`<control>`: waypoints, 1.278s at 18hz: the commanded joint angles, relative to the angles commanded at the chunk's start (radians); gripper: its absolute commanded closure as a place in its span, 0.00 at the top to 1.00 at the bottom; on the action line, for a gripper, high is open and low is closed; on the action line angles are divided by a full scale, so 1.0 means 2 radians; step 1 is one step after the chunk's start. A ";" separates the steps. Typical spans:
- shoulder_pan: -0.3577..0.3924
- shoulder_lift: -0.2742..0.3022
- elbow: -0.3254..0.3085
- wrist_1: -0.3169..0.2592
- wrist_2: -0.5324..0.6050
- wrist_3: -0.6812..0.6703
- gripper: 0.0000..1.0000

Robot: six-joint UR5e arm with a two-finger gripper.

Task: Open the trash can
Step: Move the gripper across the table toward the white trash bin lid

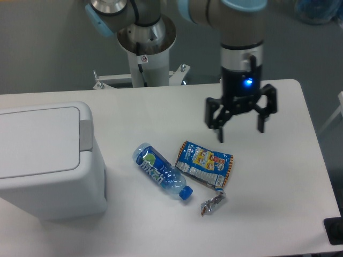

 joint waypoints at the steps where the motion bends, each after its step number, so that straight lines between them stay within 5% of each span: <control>1: -0.010 0.002 -0.002 0.000 -0.006 -0.005 1.00; 12: -0.104 0.014 -0.021 0.000 -0.009 -0.041 1.00; 16: -0.115 0.035 -0.046 0.000 -0.009 -0.041 1.00; 23: -0.133 0.034 -0.046 0.001 -0.009 -0.041 1.00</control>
